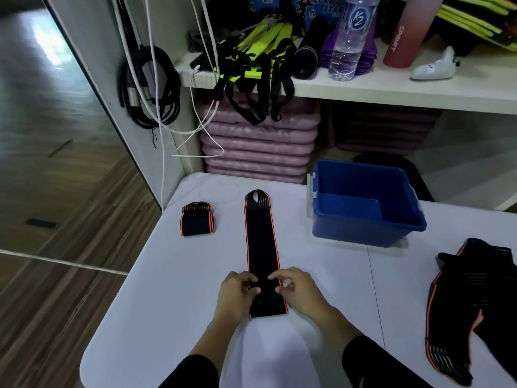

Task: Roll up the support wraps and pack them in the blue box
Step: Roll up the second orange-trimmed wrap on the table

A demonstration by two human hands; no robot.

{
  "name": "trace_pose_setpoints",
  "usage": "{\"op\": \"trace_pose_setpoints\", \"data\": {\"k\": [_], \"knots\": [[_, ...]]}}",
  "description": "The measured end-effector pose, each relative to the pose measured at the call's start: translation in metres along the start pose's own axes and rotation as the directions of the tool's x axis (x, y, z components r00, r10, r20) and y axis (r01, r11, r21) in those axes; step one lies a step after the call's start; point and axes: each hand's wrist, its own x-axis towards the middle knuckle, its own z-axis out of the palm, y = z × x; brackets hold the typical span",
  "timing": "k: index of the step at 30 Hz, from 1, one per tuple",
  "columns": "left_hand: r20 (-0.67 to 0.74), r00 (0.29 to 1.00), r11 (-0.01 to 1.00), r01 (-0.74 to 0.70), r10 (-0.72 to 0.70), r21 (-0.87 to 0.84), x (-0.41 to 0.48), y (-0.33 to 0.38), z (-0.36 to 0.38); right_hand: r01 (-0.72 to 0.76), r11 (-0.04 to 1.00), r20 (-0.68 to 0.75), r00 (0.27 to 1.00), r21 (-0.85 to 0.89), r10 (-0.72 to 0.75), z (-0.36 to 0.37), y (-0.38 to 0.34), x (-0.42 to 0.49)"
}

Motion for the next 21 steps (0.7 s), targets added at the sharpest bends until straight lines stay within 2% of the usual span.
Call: {"op": "trace_pose_setpoints", "data": {"k": [2,5,8,11,13,16,21], "knots": [[-0.007,0.997,0.997,-0.071,0.071,0.024,0.000,-0.003,0.001,0.043,0.999,0.036,0.998,-0.026,-0.042,-0.001,0.003,0.000],[0.071,0.987,0.987,-0.151,0.147,0.060,-0.001,-0.010,0.001,0.073,0.997,0.151,0.986,-0.021,-0.069,-0.006,0.010,-0.004],[0.155,0.975,0.982,-0.172,0.159,0.072,-0.005,-0.015,-0.002,0.079,0.997,0.249,0.966,-0.020,-0.071,-0.009,0.019,-0.006],[0.251,0.951,0.973,-0.208,0.179,0.096,-0.007,-0.018,-0.006,0.117,0.992,0.239,0.966,-0.051,-0.102,-0.008,0.020,-0.005],[0.254,0.949,0.970,-0.219,0.187,0.106,-0.006,-0.021,-0.006,0.111,0.993,0.198,0.975,-0.049,-0.100,-0.009,0.018,-0.004],[0.191,0.974,0.990,-0.133,0.121,0.047,-0.004,-0.017,-0.004,0.095,0.991,0.184,0.980,-0.093,-0.077,-0.011,0.012,-0.002],[0.134,0.991,0.998,0.028,-0.020,-0.055,0.000,-0.009,0.002,0.010,1.000,0.086,0.996,0.013,-0.011,-0.005,0.004,0.003]]}}
